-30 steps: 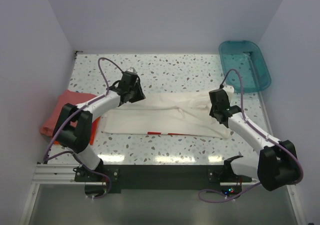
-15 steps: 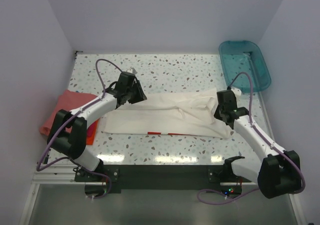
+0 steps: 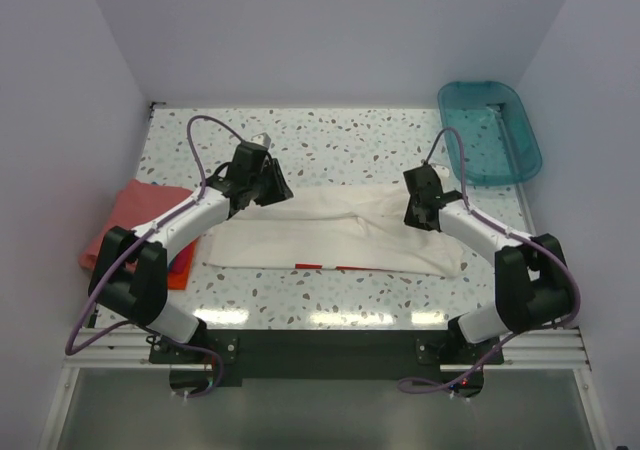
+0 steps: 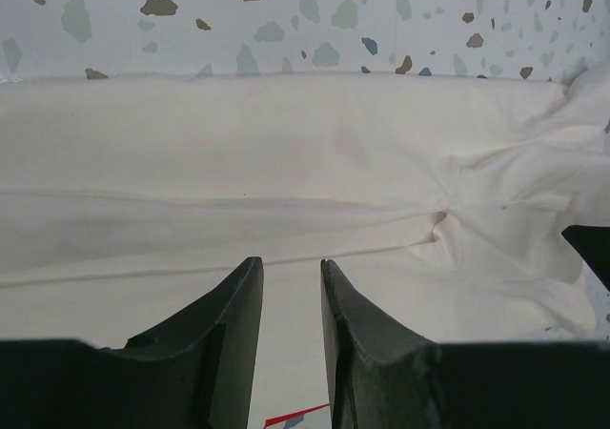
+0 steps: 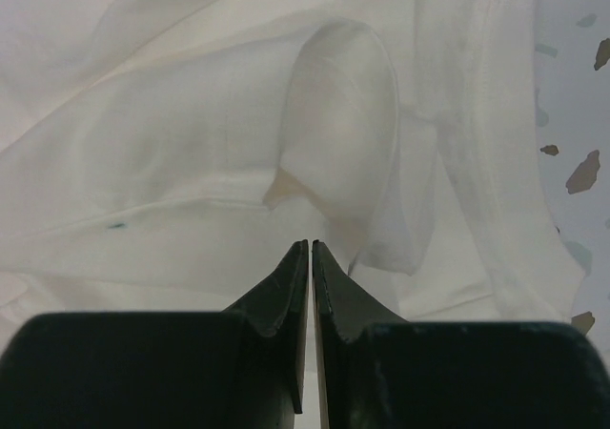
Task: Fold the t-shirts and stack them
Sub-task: Fold the tshirt
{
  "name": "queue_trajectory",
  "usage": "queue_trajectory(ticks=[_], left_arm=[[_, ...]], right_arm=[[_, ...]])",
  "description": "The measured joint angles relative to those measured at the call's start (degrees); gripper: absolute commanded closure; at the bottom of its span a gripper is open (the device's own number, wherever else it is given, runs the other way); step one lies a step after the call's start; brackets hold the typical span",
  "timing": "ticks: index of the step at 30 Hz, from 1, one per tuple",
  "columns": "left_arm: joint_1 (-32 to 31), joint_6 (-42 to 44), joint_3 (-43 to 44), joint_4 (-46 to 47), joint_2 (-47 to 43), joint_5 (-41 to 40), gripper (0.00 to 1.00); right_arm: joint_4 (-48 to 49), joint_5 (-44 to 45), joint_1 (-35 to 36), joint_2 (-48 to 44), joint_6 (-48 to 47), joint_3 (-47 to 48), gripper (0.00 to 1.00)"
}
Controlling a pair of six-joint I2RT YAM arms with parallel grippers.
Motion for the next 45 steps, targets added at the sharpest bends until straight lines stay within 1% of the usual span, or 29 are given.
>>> queue_trajectory(ticks=[4,9,13,16,18,23,26,27,29,31,33,36,40,45], left_arm=[[0.0,0.1,0.0,-0.1,0.0,0.2,0.65],[0.0,0.2,-0.3,0.0,-0.1,0.2,0.65],[0.0,0.2,-0.9,0.0,-0.1,0.7,0.65],[0.0,0.2,-1.2,-0.1,-0.1,0.8,0.65],[0.0,0.4,-1.2,-0.1,-0.2,0.8,0.65],[0.0,1.0,-1.2,-0.1,-0.2,0.8,0.65],[0.0,1.0,-1.2,-0.1,-0.3,0.8,0.65],[0.0,1.0,-1.2,-0.1,-0.3,0.8,0.65],[0.0,1.0,-1.2,-0.1,-0.5,0.8,0.65],[0.0,1.0,-1.3,-0.1,-0.7,0.8,0.65],[0.0,1.0,-1.2,-0.1,-0.9,0.8,0.65],[0.0,1.0,-1.2,-0.1,-1.0,0.8,0.65],[0.0,1.0,-1.2,-0.3,-1.0,0.7,0.64],[0.0,1.1,-1.2,-0.5,-1.0,0.5,0.64]], right_arm=[[-0.5,1.2,0.0,2.4,0.7,0.7,0.93],[-1.5,2.5,-1.7,0.5,1.6,0.0,0.93],[-1.7,1.9,-6.9,-2.8,1.7,-2.1,0.93],[-1.6,0.5,-12.0,-4.0,1.7,-4.3,0.93],[-1.7,-0.3,-14.0,-4.6,1.7,-5.8,0.93],[-2.4,-3.3,-14.6,-6.8,1.8,-8.9,0.95],[-2.9,-4.5,-14.6,-10.8,1.9,-9.8,0.94],[-3.0,-4.8,-14.5,-12.8,1.8,-9.8,0.89],[-2.8,-5.7,-14.2,-17.4,1.7,-9.7,0.84],[-2.4,-6.6,-13.5,-20.5,1.2,-8.9,0.74],[-0.8,-8.2,-12.6,-21.2,0.3,-7.8,0.72],[2.3,-11.3,-11.8,-18.7,-1.0,-6.6,0.68],[6.0,-14.9,-11.7,-11.1,-2.9,-5.0,0.63],[8.5,-17.9,-11.6,-4.6,-4.1,-4.2,0.62]])
